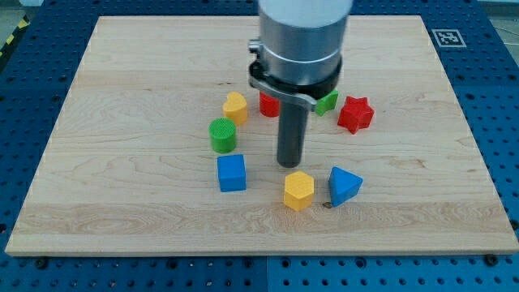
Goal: Push the blue blocks and yellow hexagon slightly down
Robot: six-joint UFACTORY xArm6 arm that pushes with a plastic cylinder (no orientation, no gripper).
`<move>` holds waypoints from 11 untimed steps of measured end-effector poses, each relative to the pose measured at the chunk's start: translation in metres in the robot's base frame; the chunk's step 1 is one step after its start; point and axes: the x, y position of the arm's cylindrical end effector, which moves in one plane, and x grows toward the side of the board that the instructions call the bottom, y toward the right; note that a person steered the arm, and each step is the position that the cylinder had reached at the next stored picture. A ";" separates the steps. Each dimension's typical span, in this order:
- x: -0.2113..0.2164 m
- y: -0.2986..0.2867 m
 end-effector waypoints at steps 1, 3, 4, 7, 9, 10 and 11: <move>0.006 -0.003; 0.028 -0.005; 0.025 0.015; 0.055 0.028; 0.055 -0.005; 0.046 -0.001; 0.031 0.006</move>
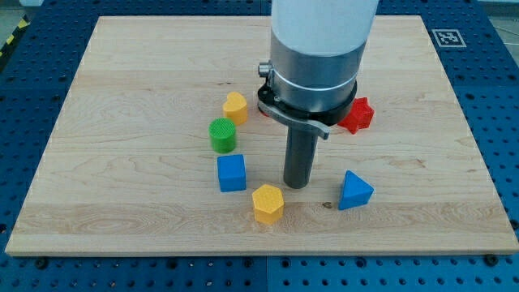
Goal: Push the blue blocks and yellow hexagon slightly down
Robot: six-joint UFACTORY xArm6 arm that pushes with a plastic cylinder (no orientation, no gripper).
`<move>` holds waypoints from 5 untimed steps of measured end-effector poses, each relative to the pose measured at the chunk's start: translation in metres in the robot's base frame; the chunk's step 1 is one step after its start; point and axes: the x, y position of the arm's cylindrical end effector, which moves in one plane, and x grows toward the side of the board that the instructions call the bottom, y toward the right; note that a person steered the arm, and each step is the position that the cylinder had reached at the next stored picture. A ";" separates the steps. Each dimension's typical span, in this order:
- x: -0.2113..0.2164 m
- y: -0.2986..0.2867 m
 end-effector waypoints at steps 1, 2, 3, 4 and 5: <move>0.000 0.026; -0.001 0.041; -0.009 0.049; -0.016 0.069; -0.001 0.076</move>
